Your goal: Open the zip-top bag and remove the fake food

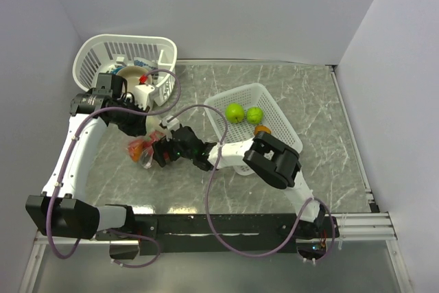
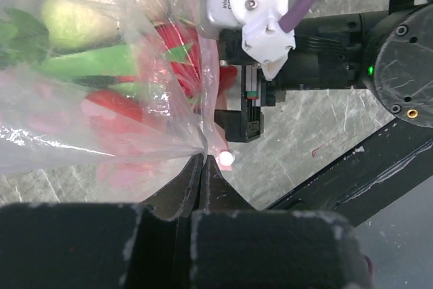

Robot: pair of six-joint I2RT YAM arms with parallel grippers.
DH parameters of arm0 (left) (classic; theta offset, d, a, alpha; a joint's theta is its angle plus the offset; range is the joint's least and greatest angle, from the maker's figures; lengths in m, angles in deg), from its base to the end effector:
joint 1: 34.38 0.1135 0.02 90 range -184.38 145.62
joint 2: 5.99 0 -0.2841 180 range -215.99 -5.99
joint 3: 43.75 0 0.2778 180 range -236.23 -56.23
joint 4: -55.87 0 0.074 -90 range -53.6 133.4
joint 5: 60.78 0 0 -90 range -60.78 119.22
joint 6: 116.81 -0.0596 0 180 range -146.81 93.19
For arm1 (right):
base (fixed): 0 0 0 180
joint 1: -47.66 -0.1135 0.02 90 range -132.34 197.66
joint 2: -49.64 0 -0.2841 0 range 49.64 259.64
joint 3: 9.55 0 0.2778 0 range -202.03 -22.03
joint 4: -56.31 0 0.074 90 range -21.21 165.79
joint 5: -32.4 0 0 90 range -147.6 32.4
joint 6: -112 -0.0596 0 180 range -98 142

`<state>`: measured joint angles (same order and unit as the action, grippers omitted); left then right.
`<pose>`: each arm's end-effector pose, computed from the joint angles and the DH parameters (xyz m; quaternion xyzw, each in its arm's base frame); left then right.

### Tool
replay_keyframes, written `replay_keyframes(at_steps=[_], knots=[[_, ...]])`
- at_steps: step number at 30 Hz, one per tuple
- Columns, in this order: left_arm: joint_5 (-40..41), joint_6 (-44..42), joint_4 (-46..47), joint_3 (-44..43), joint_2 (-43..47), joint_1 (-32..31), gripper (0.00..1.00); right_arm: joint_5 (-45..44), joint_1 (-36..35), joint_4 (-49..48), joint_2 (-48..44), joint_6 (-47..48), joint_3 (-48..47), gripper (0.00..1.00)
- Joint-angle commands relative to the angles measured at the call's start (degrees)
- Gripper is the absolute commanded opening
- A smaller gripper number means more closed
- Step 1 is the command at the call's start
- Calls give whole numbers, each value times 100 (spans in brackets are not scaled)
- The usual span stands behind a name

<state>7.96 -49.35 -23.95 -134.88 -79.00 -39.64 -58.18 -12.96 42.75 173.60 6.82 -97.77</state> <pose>0.2593 -0.0456 0.3575 0.2727 0.9143 -0.1407 0.2644 0.2595 0.4597 0.1364 -0.3179 0.7666 0.3394 0.4428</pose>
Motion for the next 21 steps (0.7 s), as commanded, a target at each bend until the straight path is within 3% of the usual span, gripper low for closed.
replay_keyframes(at_steps=[1, 3, 4, 7, 8, 13, 21], knots=[[-186, 119, -138, -177, 200, -72, 1, -127, -29, -408, 67, -3, -134, 100], [-168, 110, -199, -203, 226, -81, 1, -66, -29, -515, 49, 6, -20, 94], [-142, 93, -208, -203, 278, -89, 1, -22, -11, -612, -3, 32, 33, 77], [-89, 66, -226, -186, 349, -81, 1, 32, 24, -866, -353, 32, 445, 52], [-72, 66, -226, -177, 349, -81, 1, -3, 24, -946, -494, 59, 612, 48], [-2, 119, 2, -116, 358, -81, 1, -372, -2, -1245, -1698, 190, 1948, 37], [999, 40, 661, -133, 68, 7, 1, -847, -46, -816, -3235, 437, 3293, 39]])
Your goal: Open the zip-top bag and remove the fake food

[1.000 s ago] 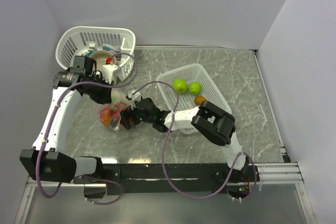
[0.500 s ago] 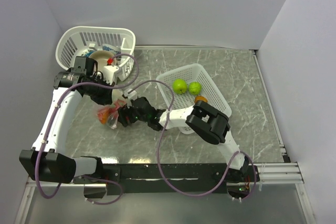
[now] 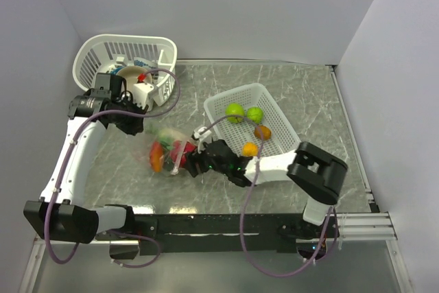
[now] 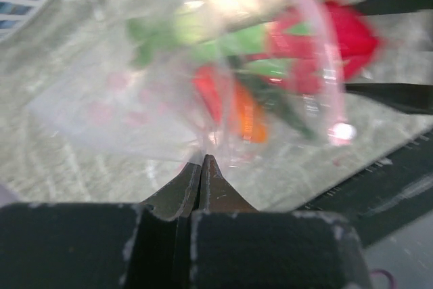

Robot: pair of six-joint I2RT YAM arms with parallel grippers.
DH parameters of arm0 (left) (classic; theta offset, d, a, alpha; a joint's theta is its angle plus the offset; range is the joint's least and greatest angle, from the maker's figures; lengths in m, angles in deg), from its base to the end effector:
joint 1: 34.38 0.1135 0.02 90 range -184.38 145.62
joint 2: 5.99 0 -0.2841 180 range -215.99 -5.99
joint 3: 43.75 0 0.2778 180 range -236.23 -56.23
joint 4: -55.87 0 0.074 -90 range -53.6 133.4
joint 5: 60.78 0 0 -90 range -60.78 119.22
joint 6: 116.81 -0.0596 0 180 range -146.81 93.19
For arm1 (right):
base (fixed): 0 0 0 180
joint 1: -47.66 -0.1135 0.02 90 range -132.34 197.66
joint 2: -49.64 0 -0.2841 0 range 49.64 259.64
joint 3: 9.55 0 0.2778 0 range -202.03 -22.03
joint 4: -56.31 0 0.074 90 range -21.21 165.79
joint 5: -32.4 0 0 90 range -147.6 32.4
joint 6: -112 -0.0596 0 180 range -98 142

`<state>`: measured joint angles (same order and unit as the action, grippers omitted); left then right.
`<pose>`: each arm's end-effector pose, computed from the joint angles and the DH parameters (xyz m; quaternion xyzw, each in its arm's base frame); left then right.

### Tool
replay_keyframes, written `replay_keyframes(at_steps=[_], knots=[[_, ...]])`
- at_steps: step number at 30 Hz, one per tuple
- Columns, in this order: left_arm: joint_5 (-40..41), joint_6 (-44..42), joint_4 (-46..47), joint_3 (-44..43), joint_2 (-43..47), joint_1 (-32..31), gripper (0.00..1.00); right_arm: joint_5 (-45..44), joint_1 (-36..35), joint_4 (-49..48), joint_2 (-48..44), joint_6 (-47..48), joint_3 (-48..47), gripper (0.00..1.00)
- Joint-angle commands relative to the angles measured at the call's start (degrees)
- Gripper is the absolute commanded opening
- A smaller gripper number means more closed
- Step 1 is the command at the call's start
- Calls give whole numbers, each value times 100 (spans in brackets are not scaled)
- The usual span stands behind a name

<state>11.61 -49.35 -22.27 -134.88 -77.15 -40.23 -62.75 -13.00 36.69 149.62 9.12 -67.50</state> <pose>0.2552 -0.0443 0.3661 0.2737 0.9110 -0.1063 0.2895 0.2001 0.3451 0.1565 -0.3134 0.7692 0.3027 0.4675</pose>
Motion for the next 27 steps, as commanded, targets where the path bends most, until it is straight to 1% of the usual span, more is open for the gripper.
replay_keyframes(at_steps=[1, 3, 6, 9, 15, 16, 20, 22, 24, 27], knots=[[723, 31, 581, -194, -135, 101, 1, -434, -51, -44, -962, 216, 345, 39], [1029, -4, 730, -238, -127, 198, 1, -540, -51, 36, -1356, 225, 609, 39], [1277, -109, 959, -230, -109, 356, 1, -654, -42, 265, -1840, 242, 838, 38], [1303, -188, 994, -125, -109, 497, 1, -820, -42, 624, -2306, 286, 979, 39], [1523, -303, 1433, 587, -39, 567, 1, -1014, -42, 1020, -3360, 251, 1287, 38], [1506, -303, 1469, 640, -47, 715, 1, -1075, -42, 1056, -3467, 260, 1295, 37], [1427, -286, 1592, 895, -109, 760, 1, -1515, 10, 1197, -4178, 418, 1304, 36], [1357, -268, 1548, 922, -92, 760, 1, -1559, 124, 1250, -4364, 480, 1278, 36], [1277, -242, 1531, 948, -74, 760, 1, -1464, 388, 1293, -4496, 559, 1234, 36], [1181, -206, 1478, 966, -48, 760, 1, -1191, 608, 1355, -4383, 524, 1164, 36]])
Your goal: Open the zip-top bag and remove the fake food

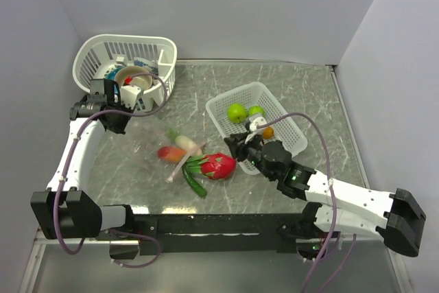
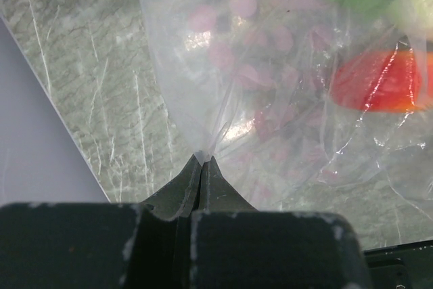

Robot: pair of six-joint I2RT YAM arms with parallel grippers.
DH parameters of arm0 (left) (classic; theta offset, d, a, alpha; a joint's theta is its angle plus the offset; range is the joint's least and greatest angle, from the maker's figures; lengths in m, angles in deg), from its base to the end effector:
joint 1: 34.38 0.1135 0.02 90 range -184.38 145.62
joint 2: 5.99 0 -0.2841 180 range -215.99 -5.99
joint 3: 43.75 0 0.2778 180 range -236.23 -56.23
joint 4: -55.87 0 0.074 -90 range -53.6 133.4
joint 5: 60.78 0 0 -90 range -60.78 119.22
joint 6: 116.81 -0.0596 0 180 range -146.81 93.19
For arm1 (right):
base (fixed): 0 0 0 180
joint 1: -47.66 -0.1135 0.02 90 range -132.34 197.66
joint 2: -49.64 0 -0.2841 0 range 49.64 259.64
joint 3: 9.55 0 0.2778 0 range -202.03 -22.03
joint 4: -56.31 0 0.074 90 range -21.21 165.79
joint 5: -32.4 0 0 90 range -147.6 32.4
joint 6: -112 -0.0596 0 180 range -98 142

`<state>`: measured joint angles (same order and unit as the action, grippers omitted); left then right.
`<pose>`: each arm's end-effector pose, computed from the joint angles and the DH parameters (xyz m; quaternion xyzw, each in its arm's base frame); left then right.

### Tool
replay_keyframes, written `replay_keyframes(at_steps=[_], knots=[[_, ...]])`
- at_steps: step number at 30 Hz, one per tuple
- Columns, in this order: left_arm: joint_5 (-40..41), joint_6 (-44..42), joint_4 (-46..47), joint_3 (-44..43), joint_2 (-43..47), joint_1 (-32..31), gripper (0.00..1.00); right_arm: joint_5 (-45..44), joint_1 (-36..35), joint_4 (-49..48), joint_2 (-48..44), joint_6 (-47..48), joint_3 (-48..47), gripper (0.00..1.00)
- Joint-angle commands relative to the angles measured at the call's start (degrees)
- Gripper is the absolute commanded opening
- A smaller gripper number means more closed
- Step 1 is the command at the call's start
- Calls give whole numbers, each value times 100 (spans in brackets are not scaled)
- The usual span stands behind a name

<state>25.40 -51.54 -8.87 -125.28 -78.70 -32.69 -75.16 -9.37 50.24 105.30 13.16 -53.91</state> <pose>0.2849 0.0044 0.3168 0.2004 0.9344 0.0359 0.2924 0.1579 0.2104 0.2817 -0.2041 0.7084 0.2676 0.6204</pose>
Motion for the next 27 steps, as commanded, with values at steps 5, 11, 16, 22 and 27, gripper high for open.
replay_keyframes(at_steps=[5, 11, 16, 22, 27], knots=[[-251, 21, 156, 164, 204, 6, 1, 1144, 219, 254, 401, 154, -249, 57], [-357, 56, 173, 209, 152, 6, 1, 1186, -588, 1026, 920, 830, -626, 100], [-585, 126, 173, 217, 125, 6, 1, 202, -1020, 1687, 1823, 1428, -1478, 100], [-647, 100, 191, 331, 239, -2, 1, -351, -932, 2021, 3123, 1666, -2251, 100], [-656, 74, 173, 402, 362, -2, 1, 50, -774, 2654, 3566, 1473, -2631, 100]])
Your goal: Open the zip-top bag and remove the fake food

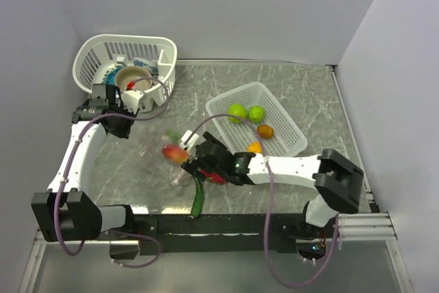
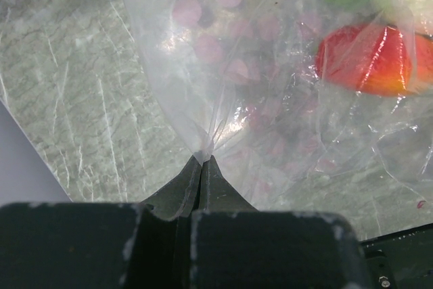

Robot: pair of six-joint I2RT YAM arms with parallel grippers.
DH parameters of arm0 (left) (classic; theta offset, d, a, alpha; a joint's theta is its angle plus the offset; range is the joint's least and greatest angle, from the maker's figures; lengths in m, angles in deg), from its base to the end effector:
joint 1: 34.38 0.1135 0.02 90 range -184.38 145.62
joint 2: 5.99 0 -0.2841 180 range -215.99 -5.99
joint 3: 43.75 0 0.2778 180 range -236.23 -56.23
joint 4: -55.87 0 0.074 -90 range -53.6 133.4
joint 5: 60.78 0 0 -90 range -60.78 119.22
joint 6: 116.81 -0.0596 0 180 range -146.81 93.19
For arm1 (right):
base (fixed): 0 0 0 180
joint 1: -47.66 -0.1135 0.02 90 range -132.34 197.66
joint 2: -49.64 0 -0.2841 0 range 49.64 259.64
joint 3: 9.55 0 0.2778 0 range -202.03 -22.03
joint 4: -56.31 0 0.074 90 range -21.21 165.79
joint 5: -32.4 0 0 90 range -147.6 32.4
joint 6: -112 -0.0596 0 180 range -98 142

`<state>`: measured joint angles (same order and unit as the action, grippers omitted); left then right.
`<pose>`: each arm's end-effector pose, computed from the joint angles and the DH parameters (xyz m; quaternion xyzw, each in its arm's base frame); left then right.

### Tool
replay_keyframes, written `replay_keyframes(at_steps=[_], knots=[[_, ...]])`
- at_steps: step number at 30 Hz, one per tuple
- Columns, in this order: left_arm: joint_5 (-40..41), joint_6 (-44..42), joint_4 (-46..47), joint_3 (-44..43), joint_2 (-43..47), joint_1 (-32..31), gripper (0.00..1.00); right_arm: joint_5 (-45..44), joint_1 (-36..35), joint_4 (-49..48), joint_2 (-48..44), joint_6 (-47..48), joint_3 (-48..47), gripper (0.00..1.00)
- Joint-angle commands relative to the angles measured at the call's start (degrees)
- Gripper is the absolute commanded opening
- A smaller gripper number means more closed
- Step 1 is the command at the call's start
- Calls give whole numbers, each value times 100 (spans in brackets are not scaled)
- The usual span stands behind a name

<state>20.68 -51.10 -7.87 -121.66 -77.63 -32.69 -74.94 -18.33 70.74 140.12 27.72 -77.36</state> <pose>0.2783 -0.0006 0.3014 0.2080 0.9347 -0.0069 0.2882 0.1721 0.3427 0.2116 -0.4640 0.7567 0.1043 0.4486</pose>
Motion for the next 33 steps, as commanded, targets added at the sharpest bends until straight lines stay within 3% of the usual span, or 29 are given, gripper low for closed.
replay_keyframes(at_steps=[1, 14, 27, 29, 32, 33], knots=[[-184, 30, 82, 74, 273, -2, 1, 160, 140, 665, -3, -17, -250, 100], [-263, 83, 125, 118, 334, 6, 1, 1206, 307, 1475, -426, -396, 136, 100], [-193, 74, 99, 162, 431, 6, 1, 2129, 447, 974, 1015, -510, -268, 100], [-175, 56, 108, 171, 449, 6, 1, 2287, 491, 912, 1051, -536, -181, 96], [-166, 48, 143, 180, 440, -2, 1, 2533, 693, 780, 955, -554, 48, 77], [-175, 56, 143, 180, 414, -2, 1, 2552, 772, 754, 824, -702, 101, 66]])
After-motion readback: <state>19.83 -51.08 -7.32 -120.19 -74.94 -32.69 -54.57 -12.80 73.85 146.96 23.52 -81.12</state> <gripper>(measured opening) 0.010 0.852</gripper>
